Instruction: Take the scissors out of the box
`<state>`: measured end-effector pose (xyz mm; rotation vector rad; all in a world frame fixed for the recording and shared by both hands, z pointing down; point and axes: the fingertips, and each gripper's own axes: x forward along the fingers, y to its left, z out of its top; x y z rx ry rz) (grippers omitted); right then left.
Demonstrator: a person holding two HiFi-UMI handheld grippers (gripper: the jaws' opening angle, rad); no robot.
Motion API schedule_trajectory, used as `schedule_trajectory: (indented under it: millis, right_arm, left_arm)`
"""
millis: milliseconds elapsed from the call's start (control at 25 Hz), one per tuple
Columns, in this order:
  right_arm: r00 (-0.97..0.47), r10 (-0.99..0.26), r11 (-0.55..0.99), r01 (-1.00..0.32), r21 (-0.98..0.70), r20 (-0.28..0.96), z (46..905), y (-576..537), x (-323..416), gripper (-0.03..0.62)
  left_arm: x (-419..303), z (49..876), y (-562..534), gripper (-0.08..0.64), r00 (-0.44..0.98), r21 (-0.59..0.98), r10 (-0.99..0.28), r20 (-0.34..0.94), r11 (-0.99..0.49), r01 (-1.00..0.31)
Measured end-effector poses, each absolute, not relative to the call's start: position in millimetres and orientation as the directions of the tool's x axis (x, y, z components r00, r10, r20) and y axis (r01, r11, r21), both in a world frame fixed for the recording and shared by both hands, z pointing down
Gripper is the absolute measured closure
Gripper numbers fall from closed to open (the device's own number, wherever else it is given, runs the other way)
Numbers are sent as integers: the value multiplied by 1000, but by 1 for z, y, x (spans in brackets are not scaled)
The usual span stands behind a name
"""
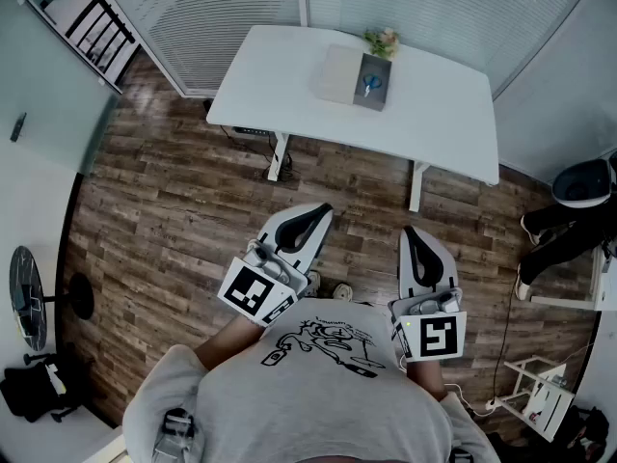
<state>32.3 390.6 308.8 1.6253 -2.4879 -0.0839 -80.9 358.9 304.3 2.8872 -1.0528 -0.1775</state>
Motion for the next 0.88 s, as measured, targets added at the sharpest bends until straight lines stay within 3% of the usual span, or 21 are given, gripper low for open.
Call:
schedule_trajectory:
  millis: [880]
  right_arm:
    - [-337, -936, 347, -933, 99, 104, 314, 343, -12, 586]
  left_arm:
    - [-142, 311, 306, 538, 771, 101, -631, -78, -775, -624]
